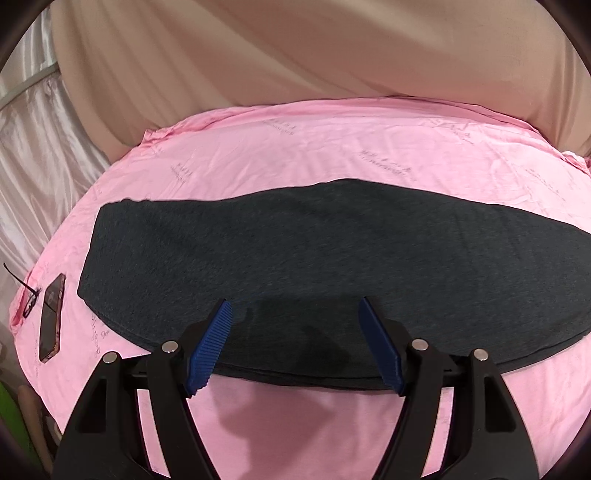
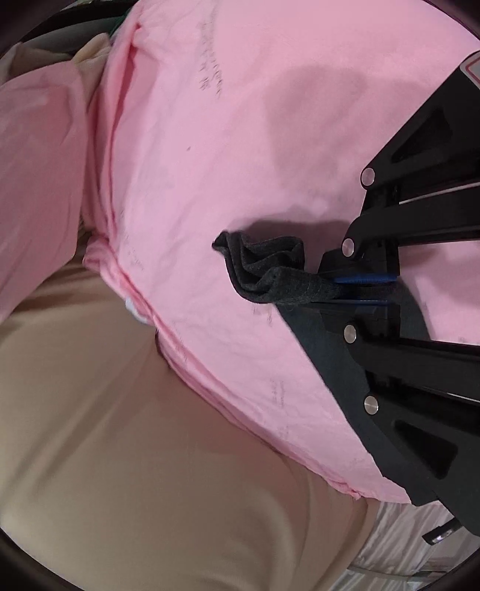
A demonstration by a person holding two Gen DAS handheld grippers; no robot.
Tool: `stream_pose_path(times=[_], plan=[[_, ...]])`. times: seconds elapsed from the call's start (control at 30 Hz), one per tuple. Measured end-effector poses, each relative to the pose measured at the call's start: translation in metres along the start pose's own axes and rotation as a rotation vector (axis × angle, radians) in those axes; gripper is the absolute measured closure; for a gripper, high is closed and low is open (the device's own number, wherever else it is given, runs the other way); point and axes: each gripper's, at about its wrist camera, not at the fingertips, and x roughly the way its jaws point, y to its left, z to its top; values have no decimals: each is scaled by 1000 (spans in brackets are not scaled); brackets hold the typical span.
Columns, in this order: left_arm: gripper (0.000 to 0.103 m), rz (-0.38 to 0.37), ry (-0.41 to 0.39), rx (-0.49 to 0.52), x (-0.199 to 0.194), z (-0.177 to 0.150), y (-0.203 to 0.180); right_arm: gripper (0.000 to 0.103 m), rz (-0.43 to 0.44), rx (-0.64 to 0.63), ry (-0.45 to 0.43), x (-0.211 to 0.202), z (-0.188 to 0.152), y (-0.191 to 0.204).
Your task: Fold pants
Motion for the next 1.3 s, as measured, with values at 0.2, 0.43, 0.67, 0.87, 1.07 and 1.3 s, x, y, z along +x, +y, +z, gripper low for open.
stream_pose_path(times=[0.2,0.43,0.67,0.87,1.07,1.3], plan=[[31,-29,0,-94,-2,-9,49,96,245,-261,40,8,-15,167],[31,8,-6,-194,-11,-26,119,96,442,-573,354,109,-138,341],[28,-34,12,-298,-11,-42,177,88,272,-660,566,169,-228,335],[26,-80,12,-411,-3,-47,217,42,124,-502,260,62,-164,246],[25,-190,-17,-389,-9,-32,187,42,52,-278,310,62,-150,168],[26,-331,33,-327,-6,-18,127,87,131,-291,376,91,-161,178]])
